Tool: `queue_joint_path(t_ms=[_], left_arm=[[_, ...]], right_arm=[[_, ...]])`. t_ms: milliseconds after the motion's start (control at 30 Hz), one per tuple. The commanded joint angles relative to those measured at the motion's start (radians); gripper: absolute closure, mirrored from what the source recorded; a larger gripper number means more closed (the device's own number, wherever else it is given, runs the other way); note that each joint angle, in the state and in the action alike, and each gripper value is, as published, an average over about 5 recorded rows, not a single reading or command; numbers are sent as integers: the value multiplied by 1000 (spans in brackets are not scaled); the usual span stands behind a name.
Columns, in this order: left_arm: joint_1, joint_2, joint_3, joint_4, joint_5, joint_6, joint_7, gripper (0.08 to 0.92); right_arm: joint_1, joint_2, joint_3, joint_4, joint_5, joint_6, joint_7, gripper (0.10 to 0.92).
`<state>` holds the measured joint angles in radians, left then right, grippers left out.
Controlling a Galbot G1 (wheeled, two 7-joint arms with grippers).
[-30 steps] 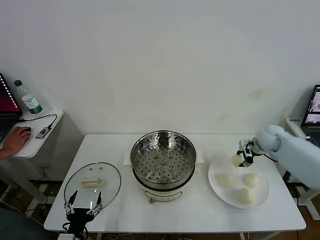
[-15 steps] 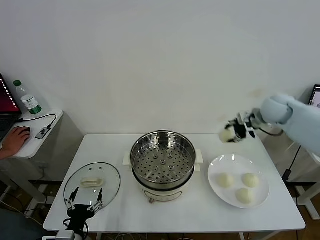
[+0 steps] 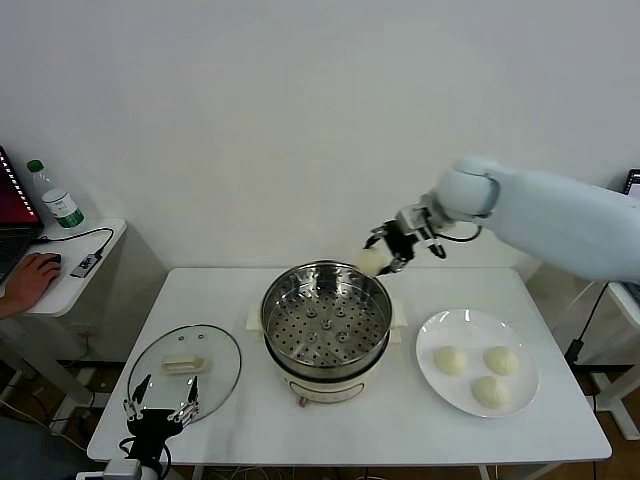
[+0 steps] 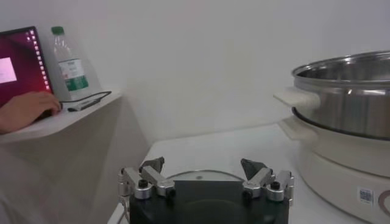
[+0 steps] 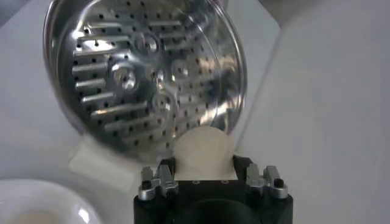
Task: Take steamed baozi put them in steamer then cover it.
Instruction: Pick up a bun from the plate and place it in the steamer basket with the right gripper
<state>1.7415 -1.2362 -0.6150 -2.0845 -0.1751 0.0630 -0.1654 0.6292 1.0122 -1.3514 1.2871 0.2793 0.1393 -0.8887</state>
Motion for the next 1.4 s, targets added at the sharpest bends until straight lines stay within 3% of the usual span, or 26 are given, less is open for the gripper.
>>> queue_joint_path(t_ms=[33,400,733,900,1033,1167,1400], left_arm=[[3,-6,-12,-12,-8,0,0,177],[13,-19,-20,-22,-8,-2,-1,177],[1,-12,-26,-18,-9,0,-1,177],[1,-15,-26,-19,-9,1,-2,177],[-1,-19,-26,-17,-9,1,-3,177],[-5,-20,-24,-16,-9,1,-3,177],[-17,-10,-17,-16,-10,5,-1,177]], right_arm=[[-31,208,-48,-107,-159,217,8,431],[-119,281,-12,-258,-453,365,30,430],[-182,324,15,-338,-556,422,49,422],[-200,337,19,-349,-559,434,59,377],[-149,313,9,-310,-501,420,51,283],[-33,246,-38,-192,-336,326,7,212],[194,18,-143,102,-13,-51,-134,203]])
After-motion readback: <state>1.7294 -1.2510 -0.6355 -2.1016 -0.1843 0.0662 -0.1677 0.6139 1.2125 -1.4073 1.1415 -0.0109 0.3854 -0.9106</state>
